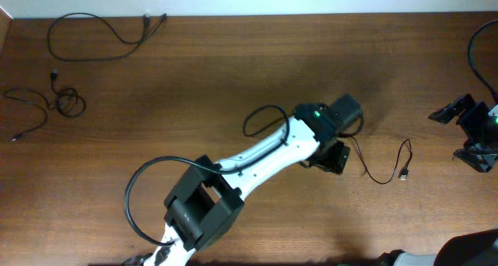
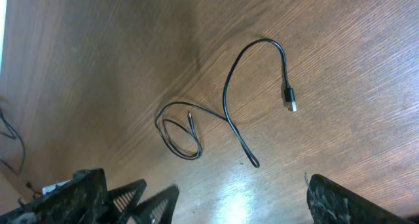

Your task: Untangle cables

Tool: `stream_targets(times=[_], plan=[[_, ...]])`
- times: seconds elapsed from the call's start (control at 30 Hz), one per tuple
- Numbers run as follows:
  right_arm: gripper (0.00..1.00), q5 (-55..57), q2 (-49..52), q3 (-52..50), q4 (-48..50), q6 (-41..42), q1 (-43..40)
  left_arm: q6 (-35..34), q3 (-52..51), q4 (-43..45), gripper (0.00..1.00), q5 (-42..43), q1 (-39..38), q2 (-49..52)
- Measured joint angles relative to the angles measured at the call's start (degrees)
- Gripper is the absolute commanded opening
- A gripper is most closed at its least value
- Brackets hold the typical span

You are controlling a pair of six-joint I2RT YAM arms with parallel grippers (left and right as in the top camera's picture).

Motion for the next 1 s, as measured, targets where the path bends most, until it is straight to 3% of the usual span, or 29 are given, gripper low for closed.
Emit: stream_targets(times=[0.1,0.2,0.23,0.3,0.37,0.47,0.53,0.57,0.6,0.63,0.77,1.0], plan=[[0.98,0.1,0.0,0.0,0.0,0.0,0.0,-6.6,-0.2,4.4,0.84,-6.1,-1.4,2.3],[0.99,0.1,0.0,0.0,0.0,0.0,0.0,-11.8,-0.3,6.1,0.71,-8.5,-0.9,6.3],[0.98,0.1,0.0,0.0,0.0,0.0,0.0,-13.2,-0.5,6.3,0.63,-9.0,-0.8,7.4],[0.99,0.1,0.0,0.0,0.0,0.0,0.0,-14.2,-0.7,6.6,0.56,-9.7,-0.8,8.2],[0.98,0.1,0.0,0.0,0.0,0.0,0.0,-15.1,-0.7,7.0,0.40,-11.2,-0.8,8.2],[0.98,0.1,0.0,0.0,0.0,0.0,0.0,-15.4,-0.7,6.9,0.36,-12.2,-0.8,8.3],[0.98,0.1,0.0,0.0,0.0,0.0,0.0,-15.6,-0.7,6.8,0.23,-12.2,-0.8,9.0],[0.98,0.1,0.0,0.0,0.0,0.0,0.0,-15.8,-0.6,6.5,0.22,-12.6,-0.9,9.4],[0.99,0.1,0.0,0.0,0.0,0.0,0.0,-15.7,-0.5,6.3,0.04,-12.6,-0.9,9.4],[0.98,0.1,0.0,0.0,0.0,0.0,0.0,-15.9,-0.5,6.3,0.00,-12.6,-0.9,9.4],[0.98,0.1,0.0,0.0,0.0,0.0,0.0,-15.9,-0.2,4.7,0.00,-12.6,-0.5,9.4],[0.99,0.1,0.0,0.0,0.0,0.0,0.0,-15.8,9.0,-14.5,0.00,-12.6,10.3,10.2]])
